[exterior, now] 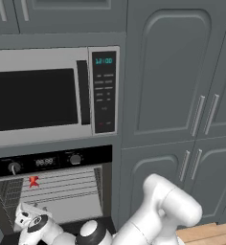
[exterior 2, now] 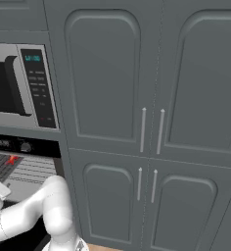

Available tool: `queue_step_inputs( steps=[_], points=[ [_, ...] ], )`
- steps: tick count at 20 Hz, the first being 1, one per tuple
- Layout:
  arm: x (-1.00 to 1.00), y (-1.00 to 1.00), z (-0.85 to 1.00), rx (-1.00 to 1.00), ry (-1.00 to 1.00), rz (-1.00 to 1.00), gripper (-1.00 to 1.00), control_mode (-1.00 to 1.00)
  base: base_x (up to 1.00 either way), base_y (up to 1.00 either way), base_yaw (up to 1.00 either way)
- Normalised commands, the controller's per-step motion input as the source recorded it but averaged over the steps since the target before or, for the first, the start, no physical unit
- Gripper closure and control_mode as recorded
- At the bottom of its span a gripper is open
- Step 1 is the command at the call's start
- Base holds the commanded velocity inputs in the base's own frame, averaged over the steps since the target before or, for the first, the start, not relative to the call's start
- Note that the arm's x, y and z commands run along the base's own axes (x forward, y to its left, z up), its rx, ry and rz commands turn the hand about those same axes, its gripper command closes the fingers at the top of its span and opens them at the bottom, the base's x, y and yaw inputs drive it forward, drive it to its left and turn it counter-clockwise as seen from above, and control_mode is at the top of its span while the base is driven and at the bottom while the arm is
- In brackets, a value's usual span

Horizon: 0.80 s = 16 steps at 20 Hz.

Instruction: Take the fish from the oven and place it on the plate on the counter.

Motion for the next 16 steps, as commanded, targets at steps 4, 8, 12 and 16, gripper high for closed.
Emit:
queue_step_inputs(
  steps=[4,8,12,16],
  points=[
    [-0.62,0.18,0.05,0.0,-0.32,0.0,-1.0,-1.0,0.0,0.0,0.0],
    [-0.44,0.17,0.12,0.0,-0.36,0.0,-1.0,-1.0,0.0,0.0,0.0],
    [-0.68,0.2,0.18,0.0,-0.39,0.0,-1.0,-1.0,0.0,0.0,0.0],
    [-0.9,0.21,0.3,0.0,-0.39,0.0,-1.0,-1.0,0.0,0.0,0.0]
  ],
)
